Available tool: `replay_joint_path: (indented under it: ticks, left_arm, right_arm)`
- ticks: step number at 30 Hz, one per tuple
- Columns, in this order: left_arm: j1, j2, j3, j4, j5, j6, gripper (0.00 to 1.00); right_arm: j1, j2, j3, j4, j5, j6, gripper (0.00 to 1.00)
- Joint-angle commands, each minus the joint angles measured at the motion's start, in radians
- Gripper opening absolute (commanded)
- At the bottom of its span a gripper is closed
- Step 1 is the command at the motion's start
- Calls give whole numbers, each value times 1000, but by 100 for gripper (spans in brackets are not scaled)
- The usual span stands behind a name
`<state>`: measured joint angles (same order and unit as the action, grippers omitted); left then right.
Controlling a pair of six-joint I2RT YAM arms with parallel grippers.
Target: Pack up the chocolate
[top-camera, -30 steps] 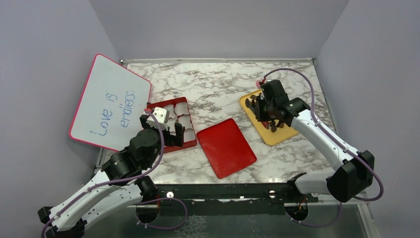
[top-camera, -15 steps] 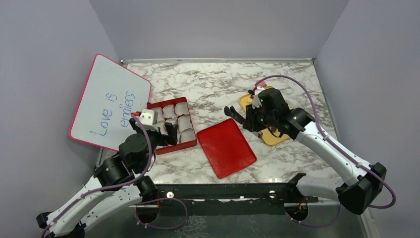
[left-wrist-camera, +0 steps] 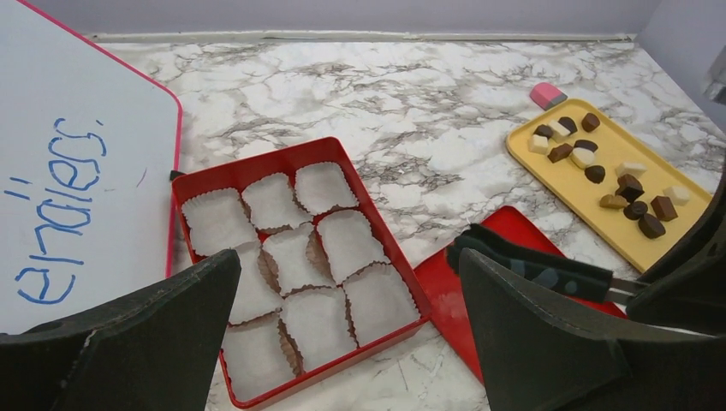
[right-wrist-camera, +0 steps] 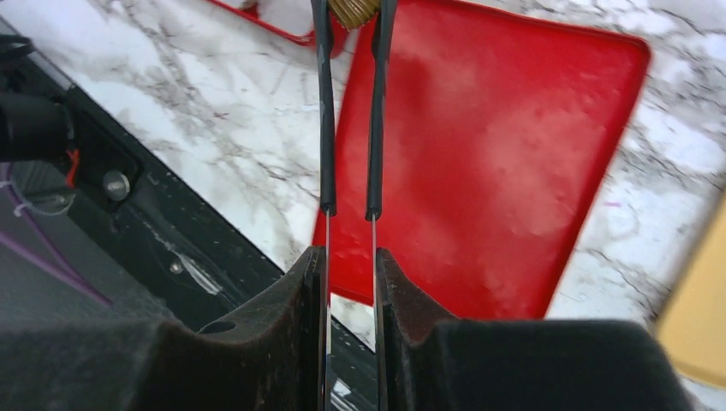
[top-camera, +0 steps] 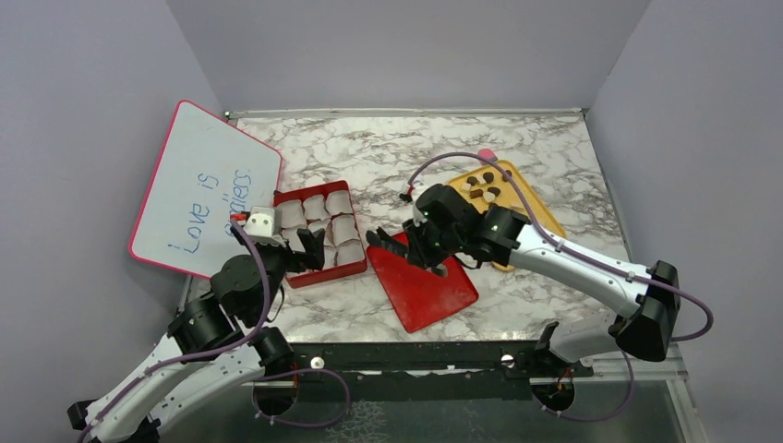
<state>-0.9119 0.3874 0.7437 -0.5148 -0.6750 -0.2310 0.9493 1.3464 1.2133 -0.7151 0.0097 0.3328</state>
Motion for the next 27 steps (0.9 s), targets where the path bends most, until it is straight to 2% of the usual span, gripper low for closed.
replay_joint_path:
  ticks: [1, 11, 27]
  left_arm:
    - [7, -40, -9, 14, -30, -10, 99]
    - [26, -97, -18, 23, -45, -24, 99]
    - [36, -84, -20, 28, -38, -18, 99]
  right_arm:
    - [87, 67, 89, 53, 75, 22, 26]
    - [136, 188, 134, 78, 96, 9, 26]
    - [154, 222, 148, 93, 116, -14, 28]
